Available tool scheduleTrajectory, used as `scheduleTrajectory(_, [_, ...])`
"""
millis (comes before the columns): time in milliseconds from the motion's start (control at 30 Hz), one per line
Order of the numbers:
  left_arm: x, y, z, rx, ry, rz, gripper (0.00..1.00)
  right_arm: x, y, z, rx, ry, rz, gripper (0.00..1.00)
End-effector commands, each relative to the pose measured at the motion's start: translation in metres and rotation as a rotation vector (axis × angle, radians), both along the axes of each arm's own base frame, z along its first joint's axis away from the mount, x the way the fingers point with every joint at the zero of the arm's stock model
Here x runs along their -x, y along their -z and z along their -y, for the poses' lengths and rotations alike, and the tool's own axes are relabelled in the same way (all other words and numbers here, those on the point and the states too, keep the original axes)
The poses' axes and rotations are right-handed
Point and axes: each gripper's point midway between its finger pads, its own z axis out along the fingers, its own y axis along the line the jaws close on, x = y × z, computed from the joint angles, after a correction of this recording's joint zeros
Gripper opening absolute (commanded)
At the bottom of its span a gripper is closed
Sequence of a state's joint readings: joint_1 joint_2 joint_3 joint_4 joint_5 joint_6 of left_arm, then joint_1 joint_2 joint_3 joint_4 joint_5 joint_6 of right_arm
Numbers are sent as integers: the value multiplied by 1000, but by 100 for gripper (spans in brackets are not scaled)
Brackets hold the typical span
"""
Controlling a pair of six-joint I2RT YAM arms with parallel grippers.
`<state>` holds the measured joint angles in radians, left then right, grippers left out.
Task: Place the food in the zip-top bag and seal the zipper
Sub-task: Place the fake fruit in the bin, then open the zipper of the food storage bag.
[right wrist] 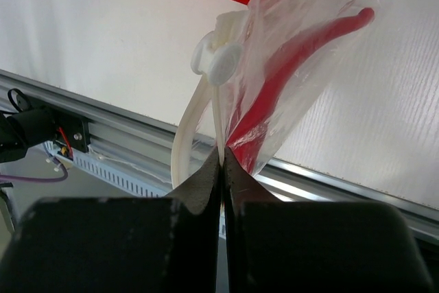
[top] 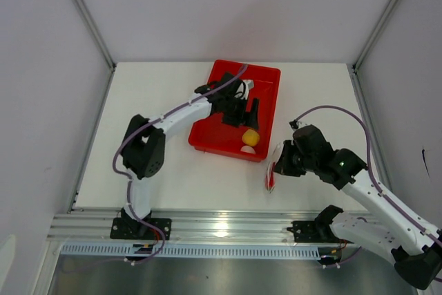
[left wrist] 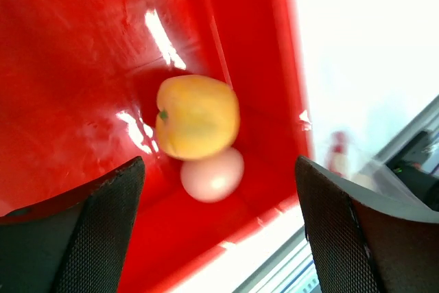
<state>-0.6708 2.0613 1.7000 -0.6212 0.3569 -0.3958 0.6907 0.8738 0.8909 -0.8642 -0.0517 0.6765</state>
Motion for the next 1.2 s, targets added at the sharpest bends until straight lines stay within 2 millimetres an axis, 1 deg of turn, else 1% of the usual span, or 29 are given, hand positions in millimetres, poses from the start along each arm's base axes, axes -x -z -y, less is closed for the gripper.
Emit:
scheduleTrajectory(0, [-6, -91, -12, 94, -73, 200, 91, 2, -11, -6, -11, -68, 30, 2])
scheduleTrajectory(67, [-4, -105, -22, 94, -119, 230, 92, 3, -11, -10, -17, -90, 28, 2])
scheduleTrajectory(100, [6, -116, -29, 114, -128, 242, 92, 4, -10, -11, -15, -99, 28, 1])
scheduleTrajectory(167, [18, -131, -33, 161, -142, 236, 94, 4, -10, -16, -20, -110, 29, 0])
scheduleTrajectory(200, [34, -117, -33, 190, -118, 188, 95, 7, -11, -22, -30, -131, 27, 0])
scheduleTrajectory(233, [49, -144, -33, 271, -98, 221, 95, 8, -12, -26, -42, -137, 29, 0])
scheduleTrajectory(267, [60, -155, -28, 334, -87, 217, 95, 7, -15, -33, -60, -146, 37, 0])
scheduleTrajectory(300, [75, -146, -29, 352, -64, 189, 95, 8, -16, -37, -68, -153, 39, 0])
scheduleTrajectory(333, [92, -151, -30, 383, -42, 201, 94, 11, -17, -43, -76, -171, 37, 0])
scheduleTrajectory(400, [115, -137, -30, 388, -16, 169, 89, 13, -23, -56, -103, -192, 50, 0])
scheduleTrajectory(433, [124, -132, -32, 384, -8, 159, 88, 14, -25, -60, -112, -202, 55, 0])
scheduleTrajectory(467, [132, -139, -34, 402, 1, 172, 84, 14, -28, -65, -126, -204, 55, 0])
scheduleTrajectory(533, [145, -138, -34, 404, 16, 174, 80, 17, -34, -77, -159, -226, 66, 0])
scheduleTrajectory(567, [152, -134, -37, 407, 22, 175, 75, 17, -35, -81, -172, -227, 63, 0])
scheduleTrajectory(600, [155, -135, -38, 411, 25, 180, 73, 18, -37, -85, -183, -234, 65, 0])
scheduleTrajectory(633, [159, -131, -39, 401, 25, 182, 70, 19, -39, -90, -201, -246, 70, 0])
scheduleTrajectory(667, [163, -127, -40, 392, 25, 181, 64, 19, -40, -93, -206, -250, 69, 0])
scheduleTrajectory(733, [167, -125, -44, 381, 21, 197, 59, 17, -41, -99, -216, -247, 67, 0])
scheduleTrajectory(800, [170, -116, -47, 359, 20, 188, 55, 18, -41, -104, -219, -257, 65, 0])
scheduleTrajectory(833, [171, -114, -48, 353, 20, 183, 51, 18, -42, -106, -226, -259, 69, 0])
scheduleTrajectory(867, [174, -107, -50, 343, 21, 170, 47, 17, -41, -107, -222, -257, 68, 0])
scheduleTrajectory(933, [177, -110, -51, 364, 25, 177, 45, 16, -39, -108, -218, -251, 63, 0])
scheduleTrajectory(967, [180, -108, -51, 365, 29, 170, 44, 16, -39, -109, -218, -250, 63, 0])
scheduleTrajectory(1033, [185, -108, -52, 376, 34, 167, 44, 15, -36, -109, -214, -246, 56, 0])
scheduleTrajectory(1167, [191, -112, -52, 387, 47, 176, 44, 14, -37, -113, -225, -244, 58, 0])
